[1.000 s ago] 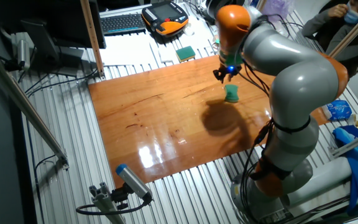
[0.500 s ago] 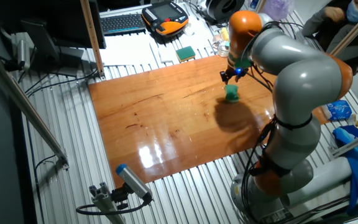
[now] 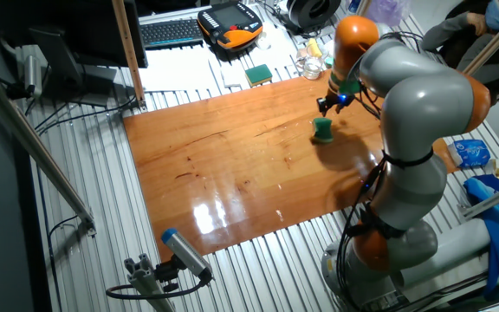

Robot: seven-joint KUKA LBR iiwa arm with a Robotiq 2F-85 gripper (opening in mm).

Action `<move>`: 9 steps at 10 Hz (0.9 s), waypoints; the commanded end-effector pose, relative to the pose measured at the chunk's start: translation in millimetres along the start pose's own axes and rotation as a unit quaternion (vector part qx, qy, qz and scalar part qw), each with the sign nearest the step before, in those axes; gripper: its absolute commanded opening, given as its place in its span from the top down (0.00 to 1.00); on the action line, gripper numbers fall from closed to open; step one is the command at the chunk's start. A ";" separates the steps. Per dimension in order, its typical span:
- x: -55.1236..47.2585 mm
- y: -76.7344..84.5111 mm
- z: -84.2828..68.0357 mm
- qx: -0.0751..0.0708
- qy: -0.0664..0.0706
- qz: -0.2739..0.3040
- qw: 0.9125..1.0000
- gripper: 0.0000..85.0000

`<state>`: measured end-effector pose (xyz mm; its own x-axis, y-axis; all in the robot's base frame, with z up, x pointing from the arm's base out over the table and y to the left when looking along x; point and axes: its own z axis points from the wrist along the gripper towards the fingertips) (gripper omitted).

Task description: Clean the tabletop with a sponge

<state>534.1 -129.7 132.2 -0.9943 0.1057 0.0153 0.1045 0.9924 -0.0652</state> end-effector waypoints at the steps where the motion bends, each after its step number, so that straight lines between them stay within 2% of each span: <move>1: 0.4 -1.0 7.3 -0.005 -0.002 0.004 1.000 0.40; 3: 2.1 -1.1 21.4 -0.008 -0.010 0.007 1.000 0.40; 4: 2.2 -0.6 25.3 -0.012 -0.011 0.009 1.000 0.20; 6: 4.2 2.2 31.4 -0.015 -0.015 0.011 1.000 0.20; 9: 4.3 2.6 25.9 -0.016 -0.003 0.010 1.000 0.20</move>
<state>529.5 -128.4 106.2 -0.9918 0.1271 0.0126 0.1265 0.9913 -0.0372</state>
